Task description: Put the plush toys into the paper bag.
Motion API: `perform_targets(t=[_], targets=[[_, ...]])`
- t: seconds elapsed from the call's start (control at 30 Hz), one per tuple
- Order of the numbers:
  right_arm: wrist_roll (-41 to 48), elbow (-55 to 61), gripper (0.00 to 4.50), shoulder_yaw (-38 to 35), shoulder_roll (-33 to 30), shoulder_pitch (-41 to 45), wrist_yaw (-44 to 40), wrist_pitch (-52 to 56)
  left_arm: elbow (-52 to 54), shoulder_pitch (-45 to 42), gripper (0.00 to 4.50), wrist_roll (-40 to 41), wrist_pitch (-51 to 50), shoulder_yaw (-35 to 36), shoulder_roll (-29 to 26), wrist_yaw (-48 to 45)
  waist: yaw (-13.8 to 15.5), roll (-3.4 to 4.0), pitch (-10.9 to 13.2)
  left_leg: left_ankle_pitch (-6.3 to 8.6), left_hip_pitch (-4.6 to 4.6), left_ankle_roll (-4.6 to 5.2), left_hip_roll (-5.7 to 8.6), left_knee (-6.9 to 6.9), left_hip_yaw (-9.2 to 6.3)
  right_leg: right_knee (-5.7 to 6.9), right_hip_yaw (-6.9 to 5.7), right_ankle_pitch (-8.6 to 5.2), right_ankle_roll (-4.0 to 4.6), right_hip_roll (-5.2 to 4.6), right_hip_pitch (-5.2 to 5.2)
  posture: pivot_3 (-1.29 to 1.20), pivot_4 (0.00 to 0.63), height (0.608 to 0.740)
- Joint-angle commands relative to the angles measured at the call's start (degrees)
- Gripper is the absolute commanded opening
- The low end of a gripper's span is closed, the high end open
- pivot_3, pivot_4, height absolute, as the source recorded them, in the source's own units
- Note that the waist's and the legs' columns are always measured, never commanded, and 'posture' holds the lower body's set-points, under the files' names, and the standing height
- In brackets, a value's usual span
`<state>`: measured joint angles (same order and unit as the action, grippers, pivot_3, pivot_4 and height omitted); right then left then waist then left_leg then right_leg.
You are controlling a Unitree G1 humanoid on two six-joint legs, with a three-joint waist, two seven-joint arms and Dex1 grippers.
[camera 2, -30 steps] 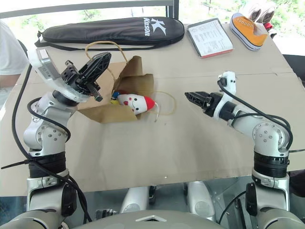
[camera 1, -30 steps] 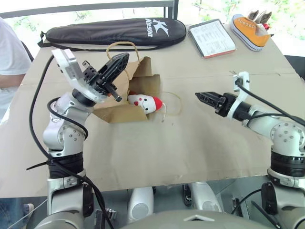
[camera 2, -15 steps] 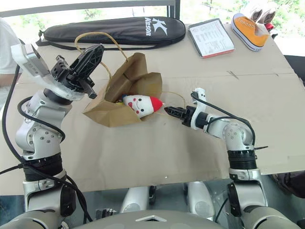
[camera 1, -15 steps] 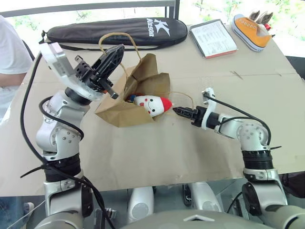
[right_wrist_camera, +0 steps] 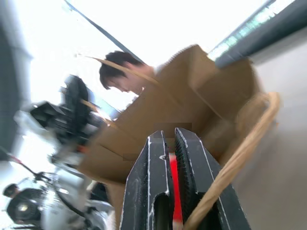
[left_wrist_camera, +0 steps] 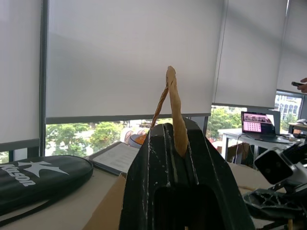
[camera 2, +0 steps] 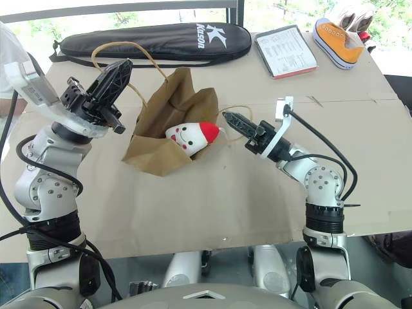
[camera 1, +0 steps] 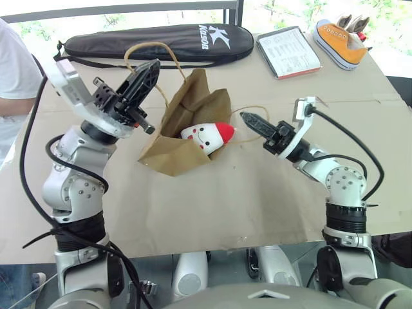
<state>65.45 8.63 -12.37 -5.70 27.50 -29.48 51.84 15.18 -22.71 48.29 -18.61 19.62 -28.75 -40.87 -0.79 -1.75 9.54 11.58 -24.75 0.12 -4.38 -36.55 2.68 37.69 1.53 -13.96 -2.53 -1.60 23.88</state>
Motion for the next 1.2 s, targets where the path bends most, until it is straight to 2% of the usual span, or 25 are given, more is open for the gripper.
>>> perform_targets(t=[0.03,0.13,0.27,0.33,0.4,0.47,0.53,0.57,0.63,0.7,0.83,0.93,1.03,1.17,1.2], targets=[[7.7,6.6,0.07,-2.8,0.0,5.5,4.4,-1.1,-2.8,-3.6,0.0,-2.6,2.0,-1.4,0.3,-0.4,0.0,0.01,0.0,0.0,0.0,0.0,0.0,0.0,0.0,0.01,-0.01,0.0,0.0,0.0,0.0,0.0,0.15,0.74],[9.9,9.8,0.07,-2.8,-1.3,8.8,7.7,-1.7,-8.3,-7.0,0.0,-6.4,3.5,-3.8,0.3,-2.1,0.1,0.01,0.0,0.0,0.01,0.0,0.0,-0.01,-0.02,0.03,-0.02,0.0,0.0,0.01,0.0,0.0,0.15,0.74],[7.9,11.9,0.07,-1.2,-3.1,11.5,12.0,-3.0,-18.6,-10.9,0.0,-15.7,6.6,-9.9,-1.2,-5.8,0.1,-0.01,0.0,0.0,-0.01,0.0,0.01,-0.01,-0.02,-0.01,-0.04,0.0,0.0,0.0,-0.02,0.0,0.15,0.74],[6.6,13.4,0.07,-0.2,-3.5,13.6,15.5,-3.7,-25.4,-14.4,0.0,-19.6,7.7,-12.8,-0.8,-6.6,0.0,0.01,0.0,0.0,-0.02,0.0,0.01,0.0,0.02,-0.01,-0.02,0.0,0.0,-0.01,0.0,0.0,0.15,0.74],[4.9,15.7,0.07,0.8,-3.7,15.0,19.0,-4.8,-33.0,-20.0,0.0,-19.3,5.7,-11.9,1.5,-4.3,0.2,0.02,0.0,-0.01,-0.04,0.0,0.02,-0.01,-0.01,0.04,-0.03,0.0,0.0,0.0,0.03,0.0,0.15,0.74],[4.4,17.8,0.07,1.0,-4.8,14.3,23.0,-4.3,-37.3,-23.0,0.0,-19.4,3.2,-12.3,2.8,-4.1,0.1,-0.01,0.0,-0.01,-0.08,0.01,0.02,-0.02,-0.08,0.05,-0.08,0.0,0.0,0.01,0.07,0.0,0.15,0.74],[-1.4,18.0,0.07,3.2,-8.5,8.5,22.4,-3.4,-41.8,-23.3,0.0,-25.6,9.8,-16.2,2.6,-6.6,0.2,-0.16,-0.1,-0.01,-0.11,0.01,0.02,0.0,-0.08,-0.01,-0.09,0.0,-0.01,-0.01,0.04,0.0,0.15,0.74],[-2.0,18.3,0.07,2.9,-9.6,6.0,22.9,-3.1,-42.6,-23.9,0.0,-25.3,10.5,-16.0,3.7,-7.1,0.1,-0.24,-0.2,0.0,-0.06,0.01,0.04,0.04,-0.06,-0.1,-0.1,-0.02,-0.04,-0.03,-0.04,0.0,0.15,0.74],[1.4,20.3,0.07,1.4,-10.6,6.6,25.9,-2.9,-43.3,-26.8,0.0,-22.0,8.7,-14.3,5.9,-9.4,0.1,-0.18,0.0,0.0,-0.1,0.01,0.08,0.06,-0.01,-0.16,-0.1,-0.04,-0.08,-0.12,-0.06,0.0,0.15,0.74],[3.6,21.3,0.07,-0.1,-12.1,7.0,28.0,-2.6,-44.1,-27.7,0.0,-23.1,9.8,-15.3,6.6,-11.3,0.0,-0.16,0.0,0.0,-0.38,0.01,0.12,0.01,0.04,-0.01,-0.05,-0.02,-0.09,-0.17,0.3,0.0,0.15,0.74],[0.6,20.7,0.07,-0.2,-15.7,3.0,27.4,-2.5,-48.0,-29.6,0.0,-24.6,14.1,-14.2,8.4,-11.3,0.1,-0.18,-0.1,-0.01,-0.53,0.02,0.1,-0.1,-0.1,0.17,-0.11,-0.03,-0.09,-0.1,0.48,0.0,0.15,0.74],[6.6,23.5,0.07,-2.9,-15.8,4.0,28.0,-4.5,-48.8,-35.0,0.0,-21.3,17.0,-10.5,9.6,-12.5,0.0,-0.16,0.0,-0.01,-0.58,0.02,0.1,-0.1,-0.1,0.16,-0.11,-0.02,-0.09,-0.09,0.49,0.0,0.15,0.74],[4.2,23.4,0.07,-2.8,-17.1,1.9,27.7,-5.1,-51.3,-36.8,0.0,-23.6,20.5,-10.8,8.5,-14.4,0.1,-0.17,0.0,-0.01,-0.83,0.03,0.1,-0.32,-0.25,0.16,-0.23,-0.02,-0.1,-0.09,0.57,0.0,0.15,0.74],[2.0,24.0,0.07,-1.0,-17.9,-1.0,26.6,-5.6,-50.3,-37.5,0.0,-21.9,20.4,-9.0,9.0,-15.2,0.1,-0.14,-0.1,-0.01,-0.77,0.03,0.12,-0.31,-0.24,0.12,-0.22,-0.02,-0.1,-0.1,0.5,0.0,0.15,0.74],[1.5,24.4,0.07,-0.8,-18.1,-1.8,26.0,-6.0,-51.6,-37.5,0.0,-24.3,21.8,-10.0,8.3,-14.7,0.1,-0.15,-0.1,-0.01,-0.79,0.03,0.11,-0.31,-0.27,0.14,-0.25,-0.02,-0.1,-0.1,0.51,0.0,0.15,0.74]])
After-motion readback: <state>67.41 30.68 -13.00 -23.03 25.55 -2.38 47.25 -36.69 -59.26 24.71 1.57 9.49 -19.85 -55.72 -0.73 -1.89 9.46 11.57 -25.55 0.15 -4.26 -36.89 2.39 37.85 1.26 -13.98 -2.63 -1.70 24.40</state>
